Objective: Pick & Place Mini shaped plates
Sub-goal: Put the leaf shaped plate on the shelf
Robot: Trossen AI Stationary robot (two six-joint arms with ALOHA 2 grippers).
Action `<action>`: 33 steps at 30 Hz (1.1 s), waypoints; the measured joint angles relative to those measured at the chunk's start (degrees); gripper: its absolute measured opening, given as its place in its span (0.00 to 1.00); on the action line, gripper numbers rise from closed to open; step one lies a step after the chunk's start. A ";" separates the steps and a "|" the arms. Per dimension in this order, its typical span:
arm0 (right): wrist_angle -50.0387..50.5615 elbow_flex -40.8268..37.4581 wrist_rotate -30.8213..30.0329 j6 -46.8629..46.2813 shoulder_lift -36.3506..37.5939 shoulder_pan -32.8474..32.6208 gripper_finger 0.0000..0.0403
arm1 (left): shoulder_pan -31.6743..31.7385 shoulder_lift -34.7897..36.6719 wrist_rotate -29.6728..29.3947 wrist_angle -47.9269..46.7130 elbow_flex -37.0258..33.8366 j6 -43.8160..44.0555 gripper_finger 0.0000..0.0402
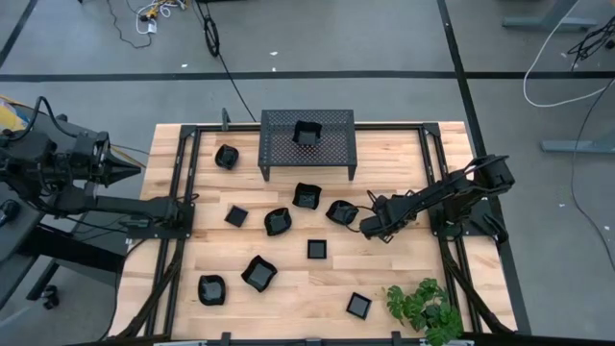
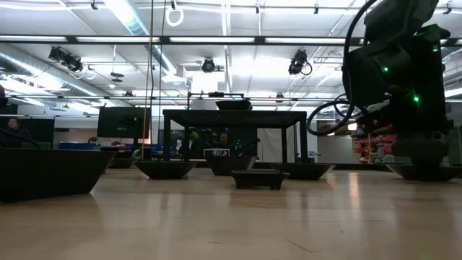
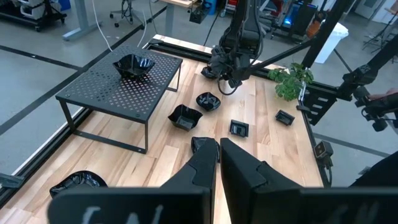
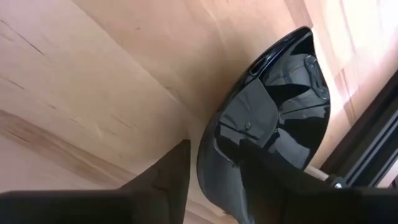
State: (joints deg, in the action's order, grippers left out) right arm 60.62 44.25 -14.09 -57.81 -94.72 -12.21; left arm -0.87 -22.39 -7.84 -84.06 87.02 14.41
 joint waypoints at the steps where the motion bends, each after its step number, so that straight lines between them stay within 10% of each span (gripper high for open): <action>1: -0.14 -0.02 0.07 0.01 0.00 0.00 0.33 | -0.02 0.00 -0.01 0.00 0.00 0.00 0.06; 16: -0.87 -0.07 0.12 0.03 0.00 1.16 0.02 | 0.00 0.00 0.00 0.01 0.00 0.00 0.06; 33: 5.59 5.01 1.97 2.64 5.07 1.30 0.00 | -0.01 0.00 0.00 0.01 0.00 0.00 0.06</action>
State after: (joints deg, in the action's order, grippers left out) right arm 66.21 49.26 -12.12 -55.17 -89.65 -10.91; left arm -0.88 -22.39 -7.84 -84.05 87.02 14.41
